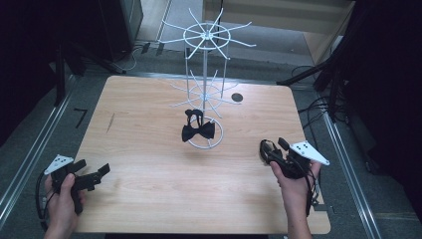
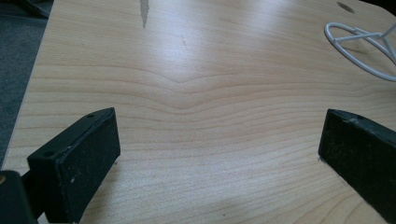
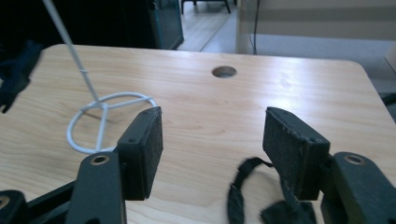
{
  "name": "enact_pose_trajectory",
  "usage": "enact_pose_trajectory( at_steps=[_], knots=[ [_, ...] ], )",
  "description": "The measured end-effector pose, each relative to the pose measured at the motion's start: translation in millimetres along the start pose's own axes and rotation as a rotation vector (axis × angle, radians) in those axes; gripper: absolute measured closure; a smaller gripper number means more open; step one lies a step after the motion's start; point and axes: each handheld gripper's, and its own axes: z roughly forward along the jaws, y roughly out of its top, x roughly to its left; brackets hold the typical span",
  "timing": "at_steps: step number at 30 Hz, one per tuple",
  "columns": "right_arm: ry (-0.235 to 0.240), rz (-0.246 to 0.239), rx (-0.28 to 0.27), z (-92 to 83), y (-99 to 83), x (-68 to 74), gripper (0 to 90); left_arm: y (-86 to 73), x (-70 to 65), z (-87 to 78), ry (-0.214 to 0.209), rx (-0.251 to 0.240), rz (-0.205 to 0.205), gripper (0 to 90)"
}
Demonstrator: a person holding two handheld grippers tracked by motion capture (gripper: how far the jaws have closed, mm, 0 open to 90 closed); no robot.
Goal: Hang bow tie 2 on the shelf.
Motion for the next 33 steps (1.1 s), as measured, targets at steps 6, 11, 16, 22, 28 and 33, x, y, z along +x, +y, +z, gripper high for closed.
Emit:
enact_pose_trajectory(
  at_steps=[6, 11, 16, 22, 28, 33],
  knots=[
    [-0.049, 0.034, 0.029, -1.0, -8.3, -20.6, 39.2, 0.0, -0.2, 0.0, 0.002, 0.001, 0.001, 0.0],
    [-0.083, 0.066, 0.040, -2.4, -13.8, -34.9, 40.2, 0.0, -0.2, 0.0, 0.003, 0.001, 0.001, 0.0],
    [-0.103, 0.095, 0.066, -0.7, -23.7, -49.5, 45.1, -0.2, -0.6, 0.0, 0.003, 0.001, 0.002, 0.0],
    [-0.110, 0.118, 0.098, 3.2, -32.6, -59.1, 48.4, -0.4, -0.8, 0.0, 0.004, 0.000, -0.001, 0.0],
    [-0.131, 0.153, 0.149, 9.0, -44.3, -69.4, 52.0, -0.6, -1.0, -0.2, 0.003, 0.002, -0.002, 0.0],
    [-0.130, 0.174, 0.187, 13.2, -51.2, -72.8, 55.5, -0.6, -0.7, -0.3, 0.003, 0.000, -0.005, 0.0]
  ],
)
